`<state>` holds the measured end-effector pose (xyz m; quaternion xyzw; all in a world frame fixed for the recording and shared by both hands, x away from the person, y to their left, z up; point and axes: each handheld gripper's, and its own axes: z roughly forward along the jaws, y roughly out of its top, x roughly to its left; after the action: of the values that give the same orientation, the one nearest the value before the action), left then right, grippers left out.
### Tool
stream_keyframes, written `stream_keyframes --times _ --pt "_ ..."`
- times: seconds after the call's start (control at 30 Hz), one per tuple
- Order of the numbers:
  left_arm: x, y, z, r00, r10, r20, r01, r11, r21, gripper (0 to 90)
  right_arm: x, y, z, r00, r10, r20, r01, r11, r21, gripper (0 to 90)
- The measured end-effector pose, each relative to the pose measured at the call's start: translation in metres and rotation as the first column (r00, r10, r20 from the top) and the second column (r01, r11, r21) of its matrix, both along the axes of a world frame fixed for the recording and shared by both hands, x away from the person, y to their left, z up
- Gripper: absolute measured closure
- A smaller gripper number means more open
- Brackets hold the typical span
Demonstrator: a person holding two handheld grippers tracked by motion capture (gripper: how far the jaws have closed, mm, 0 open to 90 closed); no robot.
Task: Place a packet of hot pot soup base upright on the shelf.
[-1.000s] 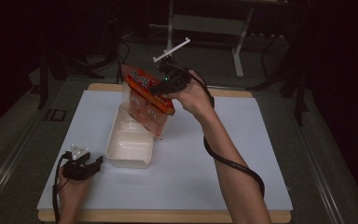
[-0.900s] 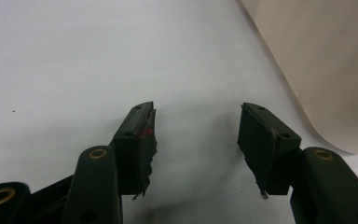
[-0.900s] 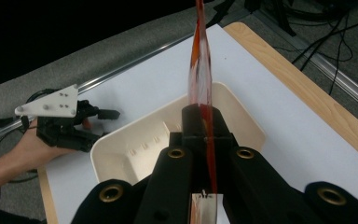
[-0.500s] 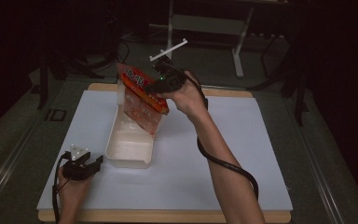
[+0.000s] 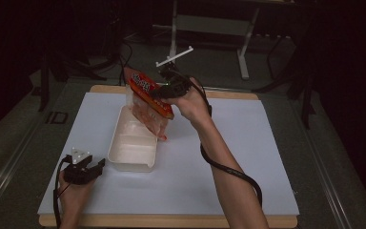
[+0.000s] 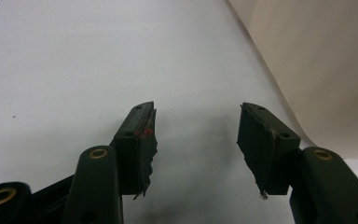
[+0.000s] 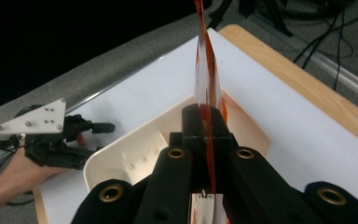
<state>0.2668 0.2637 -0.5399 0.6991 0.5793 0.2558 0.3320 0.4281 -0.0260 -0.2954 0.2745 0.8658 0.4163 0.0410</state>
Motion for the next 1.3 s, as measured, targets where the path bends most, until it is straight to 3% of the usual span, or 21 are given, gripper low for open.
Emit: stream_keyframes --times 0.17,0.3,0.43,0.63,0.9,1.07,1.13,1.3 --pt "0.000 0.000 0.000 1.0000 -0.001 -0.005 0.001 1.0000 0.001 46.9 -0.001 0.000 0.009 0.9998 -0.016 0.007 0.016 0.999 0.044 90.0" --pt "0.000 0.000 0.000 1.0000 0.002 -0.001 -0.002 1.0000 -0.002 46.8 0.001 -0.002 0.007 0.9993 -0.020 -0.030 0.024 0.994 0.107 90.0" --pt "0.000 0.001 0.000 1.0000 0.001 -0.002 -0.001 1.0000 -0.003 46.8 0.001 -0.002 0.002 0.9990 -0.037 -0.025 0.039 0.996 0.082 90.0" --pt "0.000 0.000 0.000 1.0000 0.001 -0.004 -0.001 1.0000 -0.003 46.8 0.007 -0.007 -0.011 0.9971 -0.030 -0.070 0.039 0.990 0.136 90.0" --pt "0.000 0.000 0.000 1.0000 -0.001 -0.004 0.001 1.0000 -0.002 46.8 0.001 -0.001 -0.004 0.9957 -0.031 -0.088 0.039 0.995 0.093 90.0" --pt "0.000 0.000 -0.001 1.0000 -0.001 -0.009 0.001 1.0000 0.001 46.6 0.004 0.001 -0.009 0.9934 -0.015 -0.114 0.024 0.997 0.075 90.0" --pt "0.001 0.000 -0.001 0.9999 -0.002 -0.011 0.002 1.0000 0.003 46.7 0.004 0.002 -0.008 0.9965 -0.003 -0.084 0.009 0.997 0.081 90.0" --pt "0.001 0.000 -0.001 0.9999 0.003 -0.011 -0.003 1.0000 -0.004 46.7 0.001 0.007 -0.002 0.9981 0.021 -0.057 -0.017 0.998 0.067 90.0"
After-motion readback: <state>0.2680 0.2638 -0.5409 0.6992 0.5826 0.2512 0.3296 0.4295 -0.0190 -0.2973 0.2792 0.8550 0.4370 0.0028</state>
